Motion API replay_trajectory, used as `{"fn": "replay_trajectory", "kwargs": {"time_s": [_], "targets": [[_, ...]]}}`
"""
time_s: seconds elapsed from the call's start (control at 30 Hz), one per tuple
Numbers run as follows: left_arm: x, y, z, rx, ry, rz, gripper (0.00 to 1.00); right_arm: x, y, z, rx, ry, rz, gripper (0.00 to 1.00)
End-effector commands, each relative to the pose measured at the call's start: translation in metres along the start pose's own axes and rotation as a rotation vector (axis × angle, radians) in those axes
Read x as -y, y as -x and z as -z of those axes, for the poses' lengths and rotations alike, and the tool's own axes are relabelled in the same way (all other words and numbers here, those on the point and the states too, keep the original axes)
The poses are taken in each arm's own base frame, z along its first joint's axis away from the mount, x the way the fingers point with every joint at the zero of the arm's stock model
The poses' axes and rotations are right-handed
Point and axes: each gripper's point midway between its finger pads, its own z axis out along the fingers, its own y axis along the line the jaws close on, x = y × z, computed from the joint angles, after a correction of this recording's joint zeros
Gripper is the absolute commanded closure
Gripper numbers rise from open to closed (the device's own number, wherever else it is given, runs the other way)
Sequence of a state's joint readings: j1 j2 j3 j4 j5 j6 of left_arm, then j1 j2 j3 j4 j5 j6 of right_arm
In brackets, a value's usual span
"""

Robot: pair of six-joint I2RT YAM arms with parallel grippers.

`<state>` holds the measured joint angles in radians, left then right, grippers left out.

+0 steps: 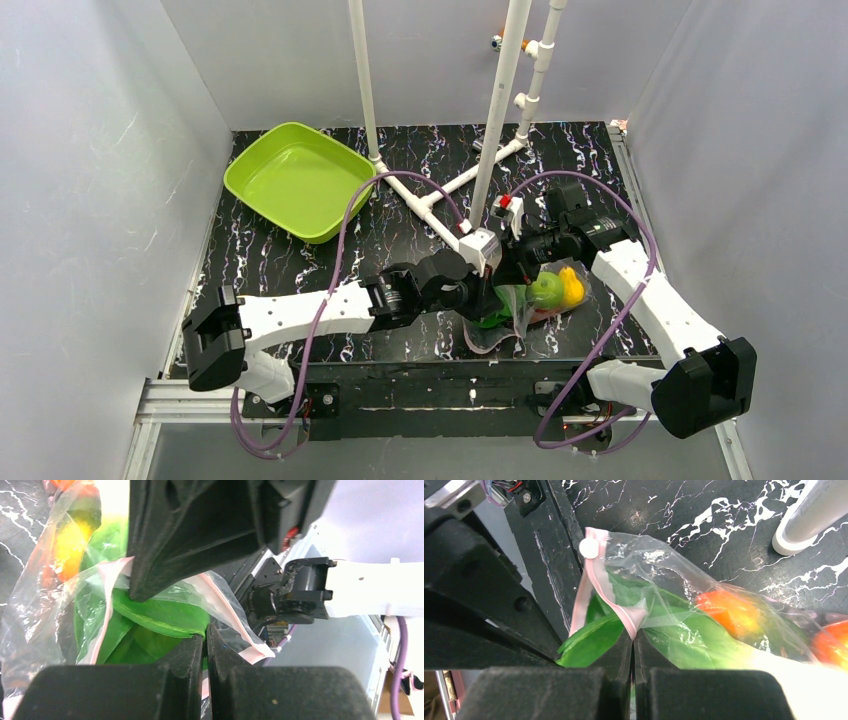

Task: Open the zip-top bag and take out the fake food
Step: Pick up the fake vegetable from the zipper food storage bag.

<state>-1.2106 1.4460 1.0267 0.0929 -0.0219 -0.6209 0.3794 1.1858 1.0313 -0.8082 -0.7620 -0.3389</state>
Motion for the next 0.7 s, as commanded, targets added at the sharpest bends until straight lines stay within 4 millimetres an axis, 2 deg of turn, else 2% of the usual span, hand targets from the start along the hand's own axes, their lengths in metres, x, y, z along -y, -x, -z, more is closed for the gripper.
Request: {"fn": "replay_trajectory", "kwargs": {"time_s": [0.0,0.23,0.37,0.43,0.5,0.67], "targets": [[0.046,0.028,0.028,0.025,-0.16,0.003,1.0,0.011,0.009,0.003,0.025,-0.063,0.026,0.99],[0.057,0.037,0.049,0.022,-0.193,-0.017,1.0,0.026,0.01,0.009,0.046,-0.142,0.005,0.99],[0.067,0.027,0.028,-0.068,-0.269,-0.032,1.0,-0.004,0.015,0.003,0.068,0.041,0.008,0.99],[0.075,0.028,0.019,-0.102,-0.312,-0.037,1.0,-0.011,0.015,0.001,0.064,0.074,0.016,0.99],[0.081,0.032,0.014,-0.116,-0.335,-0.057,1.0,-0.01,0.013,0.0,0.06,0.068,0.014,0.99],[0.079,0.042,0.019,-0.133,-0.32,-0.111,1.0,0.003,0.009,-0.002,0.05,0.001,0.006,0.99]]}}
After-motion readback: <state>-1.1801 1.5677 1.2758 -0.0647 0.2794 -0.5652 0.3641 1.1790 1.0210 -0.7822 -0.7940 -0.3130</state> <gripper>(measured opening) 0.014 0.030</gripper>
